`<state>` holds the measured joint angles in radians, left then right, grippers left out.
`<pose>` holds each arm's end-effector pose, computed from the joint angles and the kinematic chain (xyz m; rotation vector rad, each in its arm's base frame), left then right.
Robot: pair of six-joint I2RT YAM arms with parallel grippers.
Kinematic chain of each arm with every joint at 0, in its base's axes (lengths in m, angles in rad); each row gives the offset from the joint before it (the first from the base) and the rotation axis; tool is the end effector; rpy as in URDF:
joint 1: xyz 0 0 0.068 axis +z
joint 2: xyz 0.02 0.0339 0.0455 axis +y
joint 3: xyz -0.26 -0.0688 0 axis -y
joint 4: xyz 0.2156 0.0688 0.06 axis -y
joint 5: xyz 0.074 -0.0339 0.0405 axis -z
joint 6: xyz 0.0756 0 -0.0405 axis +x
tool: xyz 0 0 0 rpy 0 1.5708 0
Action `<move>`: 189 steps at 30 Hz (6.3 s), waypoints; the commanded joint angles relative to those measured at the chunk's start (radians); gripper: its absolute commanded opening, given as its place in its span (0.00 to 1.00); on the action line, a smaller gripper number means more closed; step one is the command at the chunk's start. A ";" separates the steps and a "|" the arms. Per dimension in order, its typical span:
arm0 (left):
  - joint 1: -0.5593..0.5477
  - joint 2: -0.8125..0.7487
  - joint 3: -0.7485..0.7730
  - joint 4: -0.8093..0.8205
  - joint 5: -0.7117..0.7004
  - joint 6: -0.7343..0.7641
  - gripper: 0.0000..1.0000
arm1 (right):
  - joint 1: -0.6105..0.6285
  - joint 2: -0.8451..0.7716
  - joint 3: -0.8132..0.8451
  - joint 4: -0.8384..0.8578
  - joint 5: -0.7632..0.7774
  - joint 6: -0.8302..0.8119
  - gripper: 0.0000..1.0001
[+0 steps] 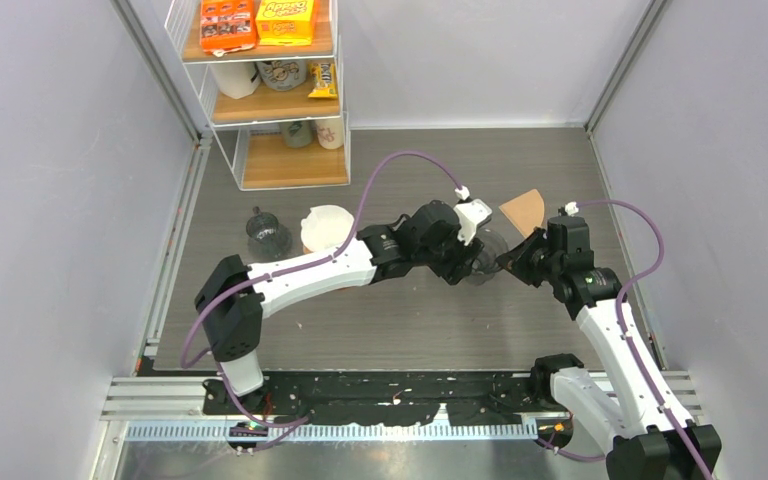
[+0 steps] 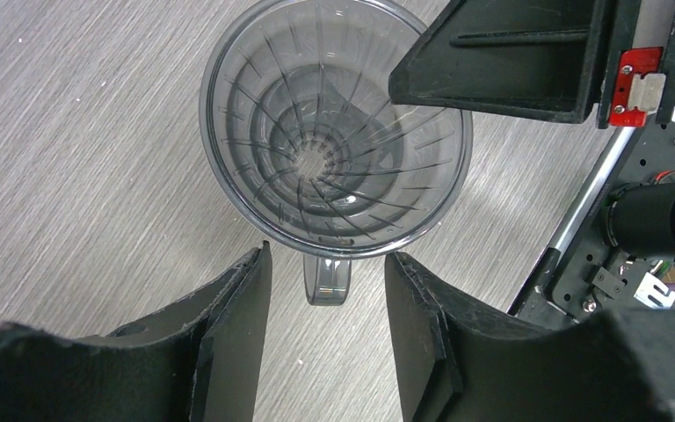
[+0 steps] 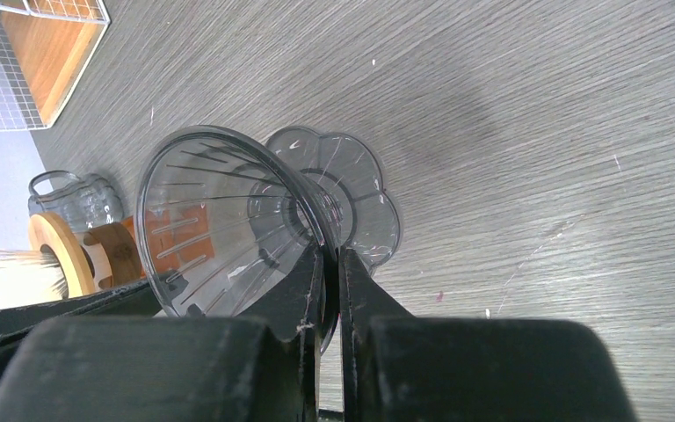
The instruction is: Place the coffee filter in the dripper
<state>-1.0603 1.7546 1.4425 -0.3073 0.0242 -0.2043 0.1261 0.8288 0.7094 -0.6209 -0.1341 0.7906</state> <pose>0.2002 -0.3612 0.2732 0.9627 2.0759 -0.7190 0.1728 0.0321 0.2386 0.7107 2.2761 0.6085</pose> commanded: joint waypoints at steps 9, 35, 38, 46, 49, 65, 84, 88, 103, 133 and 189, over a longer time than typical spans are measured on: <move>-0.018 0.015 0.042 0.033 -0.127 0.045 0.52 | 0.001 -0.041 0.041 0.050 -0.080 0.028 0.05; -0.023 -0.033 -0.004 0.117 -0.222 0.010 0.00 | 0.001 -0.055 0.048 0.066 -0.137 -0.023 0.32; -0.022 -0.053 -0.029 0.141 -0.227 0.016 0.00 | 0.001 -0.069 0.054 0.074 -0.125 -0.033 0.54; -0.022 -0.098 -0.061 0.166 -0.254 0.036 0.00 | 0.000 -0.170 0.096 0.036 0.058 -0.045 0.96; -0.023 -0.125 -0.065 0.176 -0.250 0.054 0.00 | 0.000 -0.210 0.112 0.004 0.195 -0.048 0.95; 0.086 -0.360 0.094 -0.017 -0.324 0.090 0.00 | 0.000 -0.283 0.035 -0.023 0.461 -0.157 0.95; 0.577 -0.782 -0.211 -0.288 -0.571 -0.201 0.00 | 0.000 -0.261 -0.118 0.145 0.476 -0.242 0.96; 0.683 -0.810 -0.320 -0.282 -0.538 -0.261 0.00 | 0.000 -0.259 -0.120 0.146 0.475 -0.251 0.95; 0.861 -0.685 -0.437 -0.201 -0.342 -0.288 0.00 | 0.000 -0.222 -0.116 0.144 0.437 -0.283 0.95; 0.875 -0.713 -0.581 -0.057 -0.356 -0.231 0.00 | 0.001 -0.189 -0.105 0.141 0.402 -0.305 0.95; 0.885 -0.876 -0.583 -0.169 -0.320 -0.293 1.00 | 0.000 -0.208 -0.100 0.133 0.429 -0.298 0.95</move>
<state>-0.1810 0.9749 0.8383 -0.4561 -0.3069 -0.4706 0.1253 0.6346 0.5900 -0.5159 0.2646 0.4946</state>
